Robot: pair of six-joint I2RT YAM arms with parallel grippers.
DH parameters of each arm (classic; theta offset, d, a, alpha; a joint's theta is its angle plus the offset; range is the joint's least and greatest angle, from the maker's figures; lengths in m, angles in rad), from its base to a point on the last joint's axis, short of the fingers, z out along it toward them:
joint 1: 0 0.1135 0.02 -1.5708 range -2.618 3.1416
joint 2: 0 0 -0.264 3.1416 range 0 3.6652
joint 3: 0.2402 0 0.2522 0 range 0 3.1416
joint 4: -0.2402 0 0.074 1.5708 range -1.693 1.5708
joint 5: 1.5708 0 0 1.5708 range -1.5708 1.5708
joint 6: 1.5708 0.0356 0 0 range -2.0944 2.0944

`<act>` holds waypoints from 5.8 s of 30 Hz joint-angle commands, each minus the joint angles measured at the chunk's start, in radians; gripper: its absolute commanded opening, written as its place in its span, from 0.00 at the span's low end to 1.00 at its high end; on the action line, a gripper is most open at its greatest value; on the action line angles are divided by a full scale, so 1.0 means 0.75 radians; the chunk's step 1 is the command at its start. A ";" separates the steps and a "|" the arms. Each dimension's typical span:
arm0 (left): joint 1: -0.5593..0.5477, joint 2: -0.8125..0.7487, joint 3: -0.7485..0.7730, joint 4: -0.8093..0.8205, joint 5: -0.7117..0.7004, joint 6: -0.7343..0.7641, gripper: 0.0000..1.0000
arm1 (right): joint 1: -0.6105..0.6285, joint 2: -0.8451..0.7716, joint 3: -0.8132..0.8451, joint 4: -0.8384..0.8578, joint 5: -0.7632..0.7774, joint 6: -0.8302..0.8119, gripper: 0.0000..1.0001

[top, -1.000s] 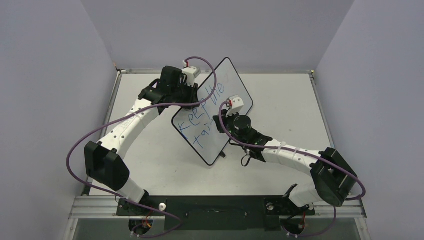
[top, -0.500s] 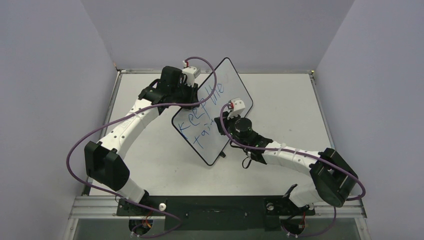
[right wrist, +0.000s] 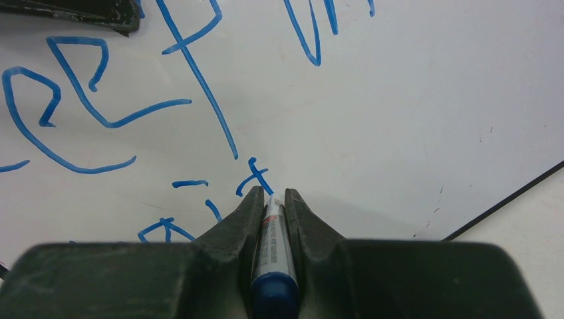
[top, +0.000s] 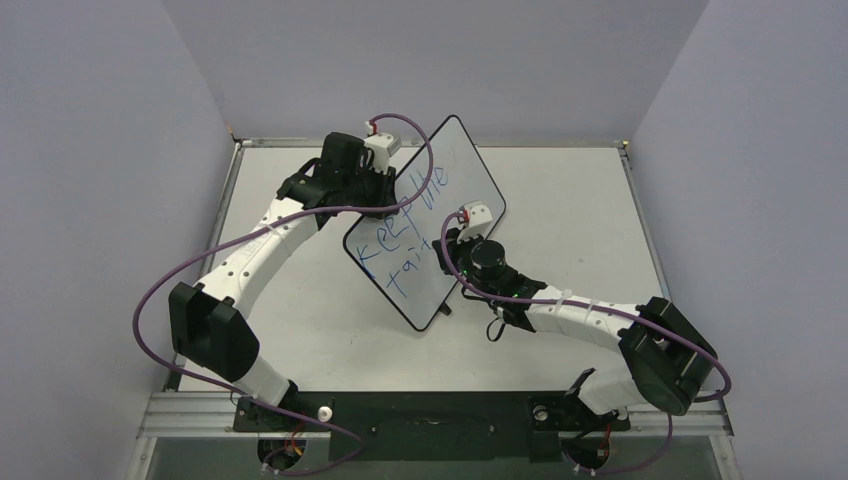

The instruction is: Write a sentence on the whiteboard

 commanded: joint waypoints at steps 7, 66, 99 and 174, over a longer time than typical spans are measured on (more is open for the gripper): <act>-0.064 0.059 -0.079 -0.054 -0.086 0.114 0.00 | 0.016 0.019 0.071 -0.077 0.004 -0.015 0.00; -0.064 0.060 -0.079 -0.052 -0.088 0.116 0.00 | -0.031 0.092 0.345 -0.165 0.015 -0.072 0.00; -0.067 0.064 -0.079 -0.053 -0.090 0.114 0.00 | -0.031 0.058 0.142 -0.122 -0.011 0.009 0.00; -0.068 0.041 -0.078 -0.052 -0.094 0.116 0.00 | -0.088 -0.338 -0.027 -0.243 -0.095 0.064 0.00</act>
